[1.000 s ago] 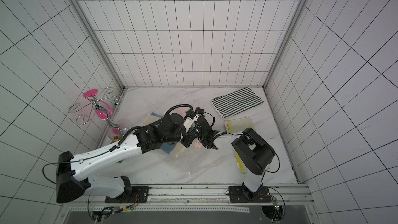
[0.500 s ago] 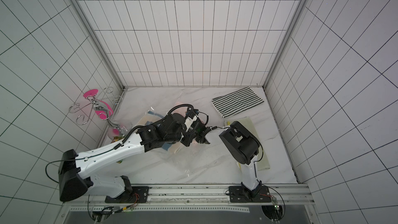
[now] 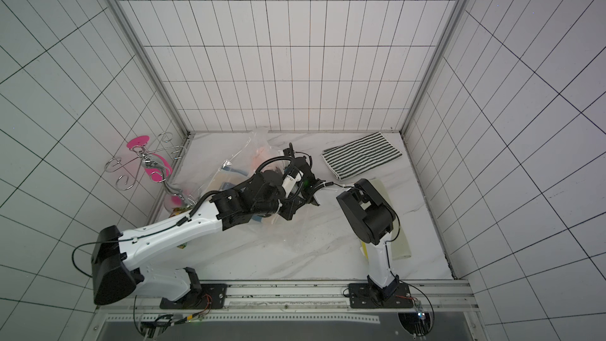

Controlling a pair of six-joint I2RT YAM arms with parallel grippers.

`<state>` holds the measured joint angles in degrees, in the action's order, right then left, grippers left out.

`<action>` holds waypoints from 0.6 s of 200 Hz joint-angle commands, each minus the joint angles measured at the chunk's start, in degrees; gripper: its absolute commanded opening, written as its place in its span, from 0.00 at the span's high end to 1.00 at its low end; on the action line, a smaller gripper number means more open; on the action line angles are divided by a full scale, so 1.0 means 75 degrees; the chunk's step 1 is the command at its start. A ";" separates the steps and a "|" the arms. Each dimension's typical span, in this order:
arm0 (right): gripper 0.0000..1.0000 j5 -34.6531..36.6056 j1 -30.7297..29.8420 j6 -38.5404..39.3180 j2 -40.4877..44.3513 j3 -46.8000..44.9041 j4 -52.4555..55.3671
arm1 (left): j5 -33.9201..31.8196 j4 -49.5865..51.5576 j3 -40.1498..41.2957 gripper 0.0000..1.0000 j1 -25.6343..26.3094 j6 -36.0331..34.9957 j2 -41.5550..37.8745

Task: Place the folded towel into the vacuum bag
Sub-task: Place the towel in the vacuum bag.

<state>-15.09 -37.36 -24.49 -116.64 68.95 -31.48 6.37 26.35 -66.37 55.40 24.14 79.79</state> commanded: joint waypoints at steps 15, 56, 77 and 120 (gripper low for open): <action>0.87 0.0471 0.0181 0.0089 -0.0359 0.0062 0.1169 | 0.0967 -0.0178 -0.0037 1.00 0.0279 -0.0002 -0.0001; 0.64 0.1540 0.0281 0.0192 -0.0281 0.0080 0.2618 | 0.1080 -0.0392 0.0049 1.00 0.0154 -0.0008 0.0087; 0.71 0.1778 0.0343 -0.0026 -0.0171 -0.0134 0.2346 | 0.1300 -0.0374 -0.0056 1.00 0.0194 0.0056 0.0233; 0.69 0.1014 0.0376 -0.0903 0.0082 -0.0753 0.0530 | 0.1277 -0.0286 -0.0052 1.00 0.0499 0.0121 0.0428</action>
<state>-7.31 -35.48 -26.68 -118.19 66.94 -19.84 9.17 26.33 -65.87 56.05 24.69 82.72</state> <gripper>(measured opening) 0.273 0.047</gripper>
